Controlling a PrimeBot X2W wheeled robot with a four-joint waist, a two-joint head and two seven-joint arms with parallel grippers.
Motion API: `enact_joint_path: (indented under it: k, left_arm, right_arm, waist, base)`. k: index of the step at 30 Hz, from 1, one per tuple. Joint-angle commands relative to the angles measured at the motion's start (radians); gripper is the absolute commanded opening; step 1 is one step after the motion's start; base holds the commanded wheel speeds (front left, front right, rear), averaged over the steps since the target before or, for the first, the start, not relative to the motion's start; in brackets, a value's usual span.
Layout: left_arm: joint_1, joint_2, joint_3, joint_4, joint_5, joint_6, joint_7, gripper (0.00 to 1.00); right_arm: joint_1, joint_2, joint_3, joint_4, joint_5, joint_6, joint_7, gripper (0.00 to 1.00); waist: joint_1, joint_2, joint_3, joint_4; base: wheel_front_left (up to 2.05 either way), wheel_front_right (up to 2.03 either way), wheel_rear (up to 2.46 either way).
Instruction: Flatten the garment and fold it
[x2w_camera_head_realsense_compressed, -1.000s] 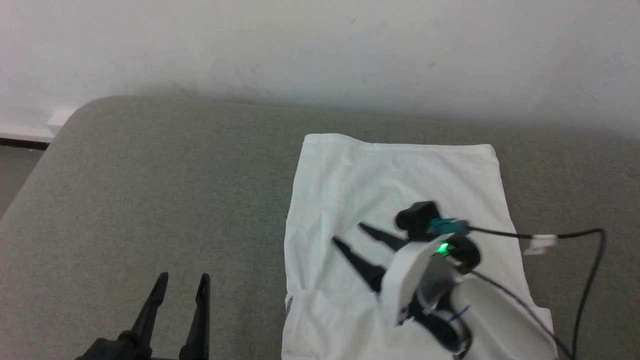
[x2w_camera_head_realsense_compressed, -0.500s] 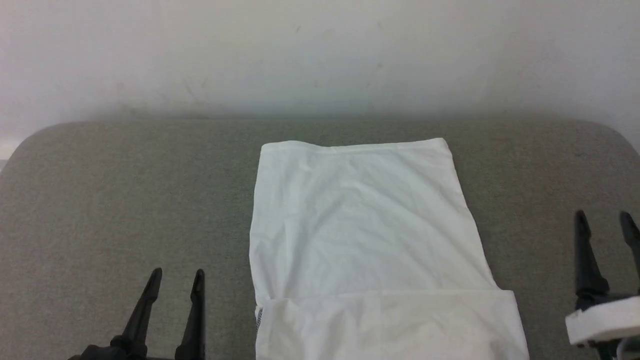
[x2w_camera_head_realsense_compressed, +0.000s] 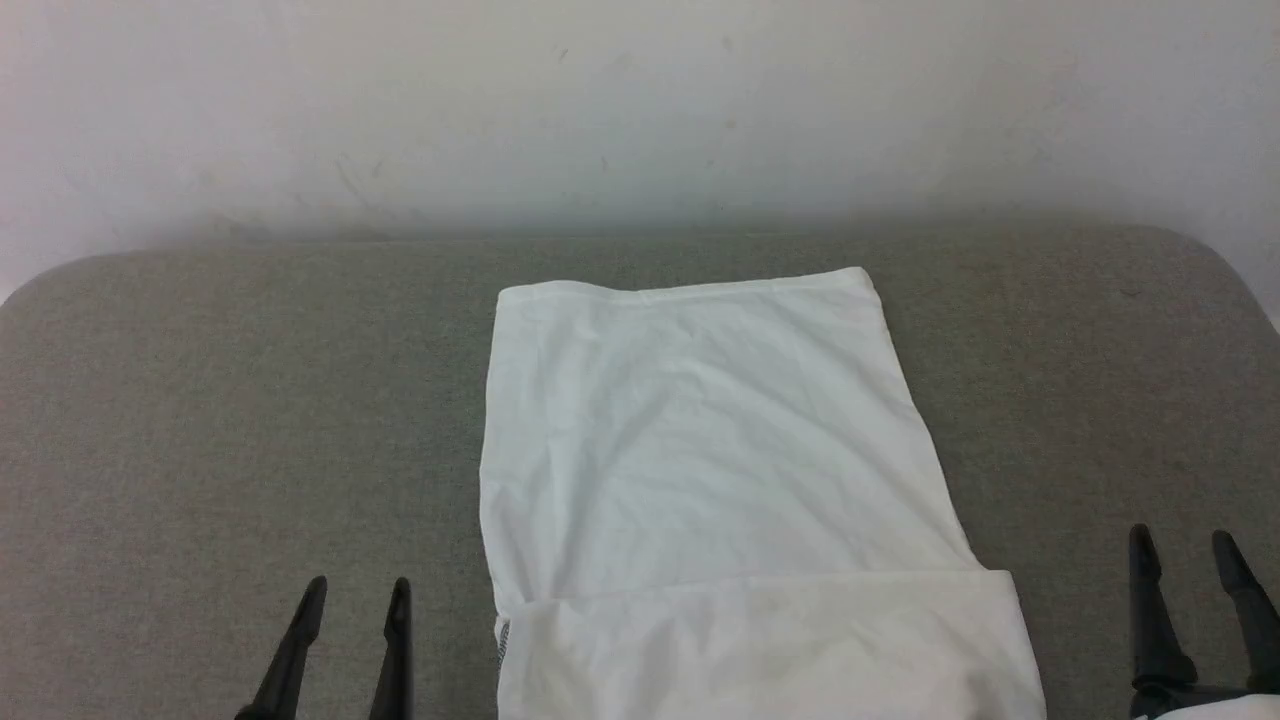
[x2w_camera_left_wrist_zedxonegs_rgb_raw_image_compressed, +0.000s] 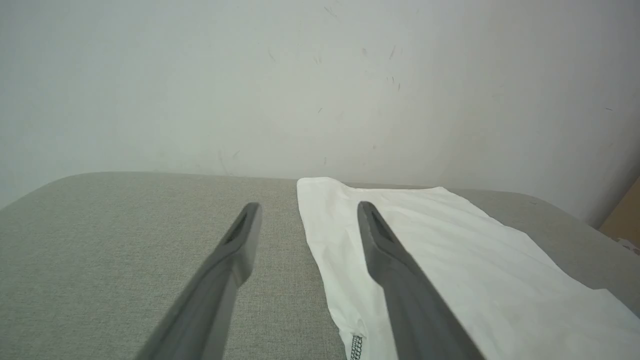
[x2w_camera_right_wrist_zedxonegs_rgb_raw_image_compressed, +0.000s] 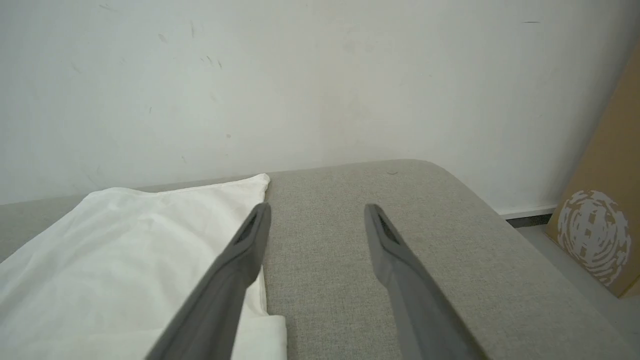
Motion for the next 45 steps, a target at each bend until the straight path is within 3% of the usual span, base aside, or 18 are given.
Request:
enact_joint_path:
  k: [1, 7, 15, 23, 31, 40, 45]
  left_arm:
    - [-0.007, -0.003, 0.007, 0.004, 0.01, 0.003, -0.005, 1.0]
    - [-0.106, 0.038, 0.023, -0.016, -0.003, -0.019, 0.029, 1.0]
    - [-0.552, 0.252, -0.009, -0.024, -0.072, -0.08, 0.347, 1.0]
    - [-1.037, 0.434, -0.174, 0.114, -0.239, -0.089, 0.639, 1.0]
    - [-1.265, 0.497, -0.297, 0.329, -0.377, -0.089, 0.807, 1.0]
    - [-1.317, 0.537, -0.379, 0.44, -0.488, -0.089, 0.942, 1.0]
    - [-1.313, 0.544, -0.396, 0.476, -0.499, -0.089, 0.944, 1.0]
  right_arm:
    - [-0.003, 0.003, 0.006, 0.004, 0.003, -0.001, -0.008, 1.0]
    - [-0.028, 0.003, 0.012, -0.019, -0.006, -0.001, -0.001, 1.0]
    - [-0.1, 0.003, 0.034, -0.069, -0.003, -0.001, 0.006, 1.0]
    - [-0.182, 0.003, 0.055, -0.078, 0.0, -0.001, -0.01, 1.0]
    - [-0.232, 0.003, 0.071, -0.085, 0.002, -0.001, -0.023, 1.0]
    - [-0.246, 0.003, 0.072, -0.126, 0.002, -0.001, -0.017, 1.0]
    - [-0.251, 0.003, 0.073, -0.131, 0.006, -0.001, -0.017, 1.0]
  waist:
    - [0.0001, 0.0, 0.001, 0.002]
    - [0.0001, 0.0, 0.038, 0.005]
    - [0.0001, 0.0, 0.193, -0.012]
    - [0.0001, 0.0, 0.365, -0.057]
    - [0.0001, 0.0, 0.473, -0.102]
    - [0.0001, 0.0, 0.566, -0.138]
    - [0.0001, 0.0, 0.598, -0.149]
  base:
    - [0.0, 0.0, 0.0]
    - [0.0, 0.0, 0.0]
    - [0.0, 0.0, 0.0]
    - [0.0, 0.0, 0.0]
    - [0.0, 0.0, 0.0]
    - [0.0, 0.0, 0.0]
    - [0.0, 0.0, 0.0]
